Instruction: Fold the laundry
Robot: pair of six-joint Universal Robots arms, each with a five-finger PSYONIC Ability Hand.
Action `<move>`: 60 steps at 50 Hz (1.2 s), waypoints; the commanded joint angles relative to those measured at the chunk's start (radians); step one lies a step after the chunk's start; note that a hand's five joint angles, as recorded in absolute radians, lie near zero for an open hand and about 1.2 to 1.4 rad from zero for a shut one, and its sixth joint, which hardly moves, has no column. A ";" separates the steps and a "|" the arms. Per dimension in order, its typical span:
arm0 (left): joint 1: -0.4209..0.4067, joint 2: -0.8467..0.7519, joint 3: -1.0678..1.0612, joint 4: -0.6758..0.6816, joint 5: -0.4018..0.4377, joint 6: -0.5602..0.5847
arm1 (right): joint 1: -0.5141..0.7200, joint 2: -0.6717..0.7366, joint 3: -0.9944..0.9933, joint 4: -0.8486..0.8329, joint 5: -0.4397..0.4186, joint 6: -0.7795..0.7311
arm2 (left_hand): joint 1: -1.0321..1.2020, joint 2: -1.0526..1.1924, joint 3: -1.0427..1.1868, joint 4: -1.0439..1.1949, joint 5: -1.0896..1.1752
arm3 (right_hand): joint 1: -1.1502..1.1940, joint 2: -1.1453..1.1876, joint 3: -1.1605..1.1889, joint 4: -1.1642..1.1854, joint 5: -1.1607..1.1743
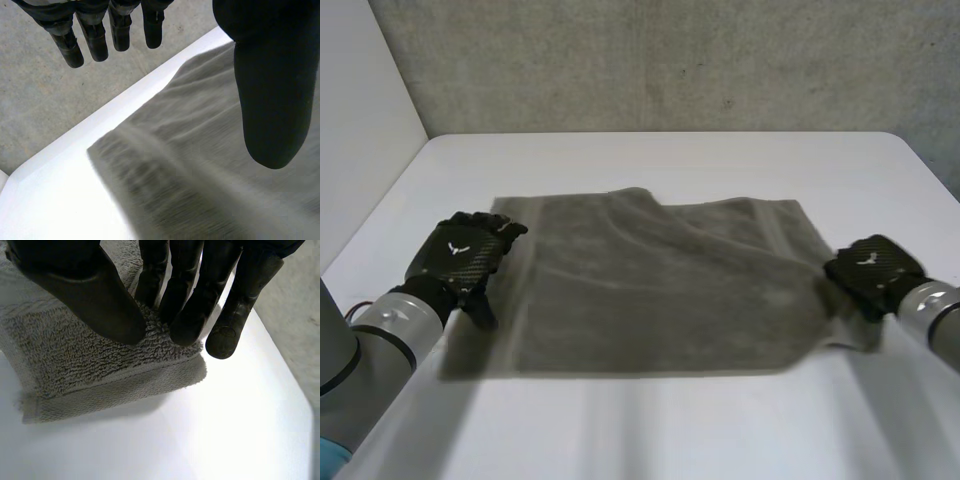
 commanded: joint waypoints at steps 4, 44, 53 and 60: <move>-0.004 -0.013 0.001 -0.006 -0.002 0.009 | -0.064 0.037 -0.068 -0.002 -0.043 -0.018 | 0.021 0.026 0.026 0.026 -0.008 | 0.076 0.080 0.059 0.059 0.070; -0.042 -0.176 0.008 -0.176 0.000 0.133 | -0.063 0.071 -0.058 -0.066 -0.042 0.136 | 0.068 0.073 0.073 0.073 0.039 | 0.076 0.080 0.059 0.059 0.070; -0.041 -0.194 0.007 -0.109 -0.002 0.133 | -0.061 0.071 -0.054 -0.066 -0.042 0.136 | 0.073 0.079 0.078 0.079 0.045 | 0.076 0.080 0.059 0.059 0.070; -0.041 -0.208 0.005 -0.067 -0.003 0.132 | -0.061 0.071 -0.051 -0.066 -0.042 0.134 | 0.094 0.099 0.099 0.099 0.065 | 0.076 0.080 0.059 0.059 0.070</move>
